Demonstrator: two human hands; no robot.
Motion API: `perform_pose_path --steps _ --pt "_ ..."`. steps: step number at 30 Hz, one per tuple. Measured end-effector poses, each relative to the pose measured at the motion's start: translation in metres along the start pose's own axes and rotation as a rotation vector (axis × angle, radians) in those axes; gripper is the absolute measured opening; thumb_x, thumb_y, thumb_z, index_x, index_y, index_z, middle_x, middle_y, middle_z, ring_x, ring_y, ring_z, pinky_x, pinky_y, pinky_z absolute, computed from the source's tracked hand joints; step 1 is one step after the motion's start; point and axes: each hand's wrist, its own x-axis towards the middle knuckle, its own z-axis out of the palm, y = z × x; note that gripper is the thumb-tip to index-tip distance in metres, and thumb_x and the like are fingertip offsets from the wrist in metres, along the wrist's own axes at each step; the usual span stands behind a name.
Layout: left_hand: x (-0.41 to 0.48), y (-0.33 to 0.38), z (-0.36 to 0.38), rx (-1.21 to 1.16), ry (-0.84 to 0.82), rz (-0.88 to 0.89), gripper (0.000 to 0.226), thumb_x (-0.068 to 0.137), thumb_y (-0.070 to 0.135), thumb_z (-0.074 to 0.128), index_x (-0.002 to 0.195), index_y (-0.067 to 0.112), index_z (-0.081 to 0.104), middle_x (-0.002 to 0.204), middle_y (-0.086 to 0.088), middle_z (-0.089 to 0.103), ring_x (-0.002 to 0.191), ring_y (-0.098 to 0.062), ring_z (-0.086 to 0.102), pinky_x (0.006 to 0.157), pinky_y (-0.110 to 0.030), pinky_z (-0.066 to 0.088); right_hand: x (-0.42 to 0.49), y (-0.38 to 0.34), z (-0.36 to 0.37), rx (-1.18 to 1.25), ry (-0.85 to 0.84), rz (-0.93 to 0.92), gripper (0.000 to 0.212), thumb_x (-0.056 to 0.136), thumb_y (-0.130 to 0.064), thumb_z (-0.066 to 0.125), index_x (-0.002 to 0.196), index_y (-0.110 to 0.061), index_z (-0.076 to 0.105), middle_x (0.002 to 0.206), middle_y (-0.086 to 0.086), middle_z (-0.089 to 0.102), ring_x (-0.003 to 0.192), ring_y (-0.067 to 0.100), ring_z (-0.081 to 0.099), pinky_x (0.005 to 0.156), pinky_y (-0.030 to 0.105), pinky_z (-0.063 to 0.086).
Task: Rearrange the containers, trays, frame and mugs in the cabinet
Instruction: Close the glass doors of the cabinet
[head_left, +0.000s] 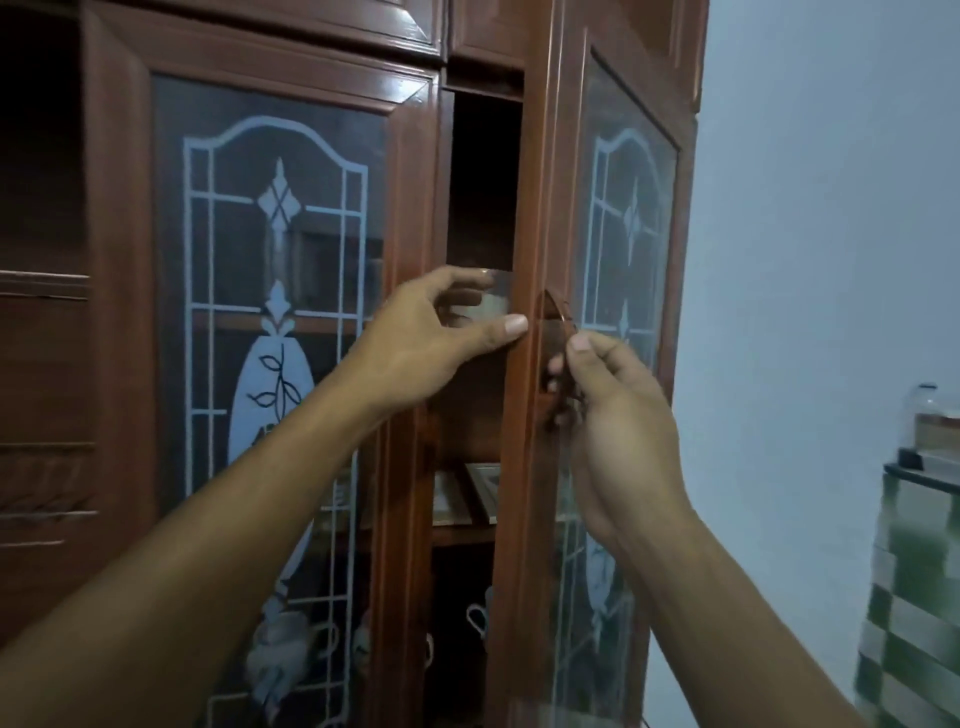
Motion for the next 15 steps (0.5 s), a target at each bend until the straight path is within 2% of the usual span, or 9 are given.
perform_pose_path --steps 1,3,4,6,8,11,13,15 --pt "0.001 -0.006 -0.003 0.041 0.053 -0.017 0.064 0.07 0.054 0.072 0.127 0.029 0.056 0.122 0.01 0.058 0.108 -0.002 0.056 0.089 -0.021 0.048 0.004 0.004 0.006 0.015 -0.019 0.014 0.022 0.102 -0.026 0.046 0.089 -0.015 0.06 0.067 -0.007 0.058 0.056 0.003 0.055 0.05 0.017 0.046" --pt "0.003 -0.018 -0.007 0.095 0.155 -0.059 0.073 0.065 0.059 0.072 0.128 0.028 0.054 0.127 0.008 0.056 0.114 -0.008 0.054 0.093 -0.026 0.047 0.012 0.012 0.017 0.02 -0.043 0.015 0.02 0.102 -0.024 0.047 0.09 -0.014 0.06 0.065 -0.009 0.06 0.056 0.002 0.056 0.051 0.016 0.046" --pt "0.004 -0.023 -0.008 0.117 0.2 -0.082 0.075 0.064 0.06 0.073 0.129 0.028 0.053 0.128 0.007 0.056 0.114 -0.009 0.053 0.093 -0.029 0.047 0.016 0.016 0.023 0.014 -0.047 0.009 0.019 0.101 -0.024 0.048 0.092 -0.014 0.061 0.068 -0.009 0.062 0.06 0.003 0.058 0.056 0.018 0.048" --pt "0.007 -0.033 -0.008 0.148 0.26 -0.123 0.075 0.068 0.059 0.073 0.131 0.024 0.051 0.121 0.01 0.054 0.108 -0.009 0.052 0.086 -0.026 0.045 0.027 0.027 0.034 -0.003 -0.037 -0.001 0.016 0.1 -0.024 0.051 0.097 -0.014 0.063 0.075 -0.006 0.065 0.071 0.011 0.06 0.069 0.026 0.052" --pt "0.009 -0.046 -0.007 0.144 0.299 -0.168 0.065 0.077 0.051 0.072 0.13 0.021 0.051 0.111 0.01 0.054 0.102 -0.009 0.054 0.079 -0.022 0.042 0.038 0.039 0.043 -0.026 -0.011 0.001 0.013 0.099 -0.025 0.055 0.1 -0.017 0.065 0.081 -0.004 0.069 0.077 0.015 0.061 0.075 0.03 0.051" --pt "0.013 -0.068 -0.006 0.13 0.353 -0.223 0.041 0.088 0.032 0.069 0.124 0.017 0.054 0.092 0.009 0.057 0.092 -0.012 0.059 0.072 -0.02 0.043 0.054 0.055 0.055 -0.035 0.01 0.01 0.007 0.097 -0.022 0.059 0.095 -0.022 0.066 0.081 -0.005 0.072 0.072 0.007 0.06 0.069 0.025 0.047" --pt "0.018 -0.079 -0.007 0.133 0.371 -0.227 0.028 0.09 0.022 0.067 0.116 0.013 0.06 0.082 0.009 0.059 0.079 -0.008 0.06 0.066 -0.017 0.046 0.064 0.064 0.062 -0.057 0.01 0.013 0.01 0.096 -0.021 0.06 0.089 -0.025 0.065 0.082 -0.002 0.073 0.071 0.011 0.059 0.071 0.032 0.05" --pt "0.022 -0.085 -0.011 0.085 0.345 -0.216 0.02 0.091 0.017 0.066 0.11 0.011 0.064 0.079 0.003 0.063 0.076 -0.009 0.063 0.07 -0.022 0.054 0.074 0.074 0.067 -0.093 0.017 0.013 0.011 0.094 -0.023 0.062 0.085 -0.026 0.066 0.083 0.0 0.074 0.075 0.014 0.063 0.081 0.042 0.054"
